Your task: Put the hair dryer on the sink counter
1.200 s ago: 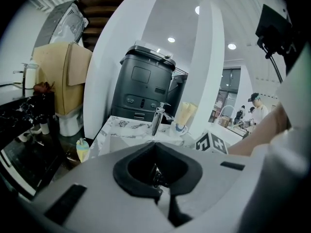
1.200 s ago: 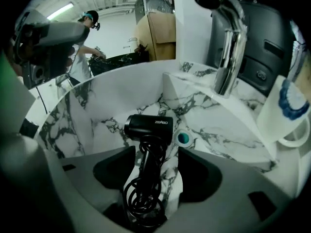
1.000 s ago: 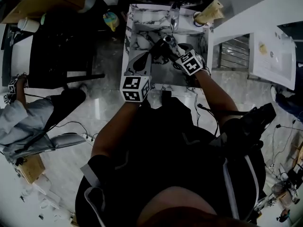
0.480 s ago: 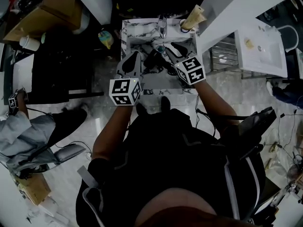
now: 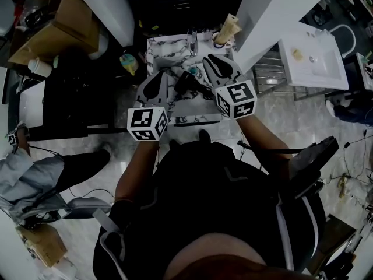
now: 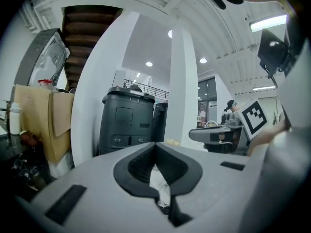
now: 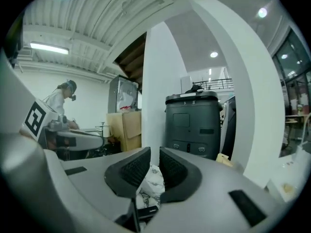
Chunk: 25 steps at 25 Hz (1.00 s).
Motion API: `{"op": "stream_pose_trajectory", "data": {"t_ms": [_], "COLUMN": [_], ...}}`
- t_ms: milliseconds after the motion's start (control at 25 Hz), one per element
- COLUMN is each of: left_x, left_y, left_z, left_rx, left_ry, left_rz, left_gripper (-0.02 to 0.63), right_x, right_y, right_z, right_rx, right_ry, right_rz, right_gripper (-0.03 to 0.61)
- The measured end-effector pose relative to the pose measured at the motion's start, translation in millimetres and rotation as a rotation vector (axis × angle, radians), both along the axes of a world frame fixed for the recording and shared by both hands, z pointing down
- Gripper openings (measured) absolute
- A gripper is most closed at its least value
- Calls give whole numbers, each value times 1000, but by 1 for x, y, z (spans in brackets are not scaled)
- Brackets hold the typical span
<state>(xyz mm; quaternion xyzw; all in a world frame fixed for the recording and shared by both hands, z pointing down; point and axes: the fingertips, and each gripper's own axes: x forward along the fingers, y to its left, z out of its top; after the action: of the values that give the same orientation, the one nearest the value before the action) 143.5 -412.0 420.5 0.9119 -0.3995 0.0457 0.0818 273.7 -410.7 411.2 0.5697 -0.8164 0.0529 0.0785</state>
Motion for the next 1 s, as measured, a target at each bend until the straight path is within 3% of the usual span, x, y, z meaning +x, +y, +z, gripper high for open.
{"op": "stream_pose_trajectory", "data": {"t_ms": [240, 360, 1000], "left_x": [2, 2, -10], "left_y": [13, 19, 18], "left_z": [-22, -30, -36], "left_rx": [12, 63, 65], "left_ry": [39, 17, 44], "left_rz": [38, 39, 3], "left_gripper": [5, 5, 5], "right_x": [-1, 0, 0], "right_y": [18, 24, 25], "right_z": [-32, -39, -47], "right_rx": [79, 113, 108], "right_ry": [-42, -41, -54], "right_rz": [48, 76, 114], "right_gripper": [54, 38, 25]}}
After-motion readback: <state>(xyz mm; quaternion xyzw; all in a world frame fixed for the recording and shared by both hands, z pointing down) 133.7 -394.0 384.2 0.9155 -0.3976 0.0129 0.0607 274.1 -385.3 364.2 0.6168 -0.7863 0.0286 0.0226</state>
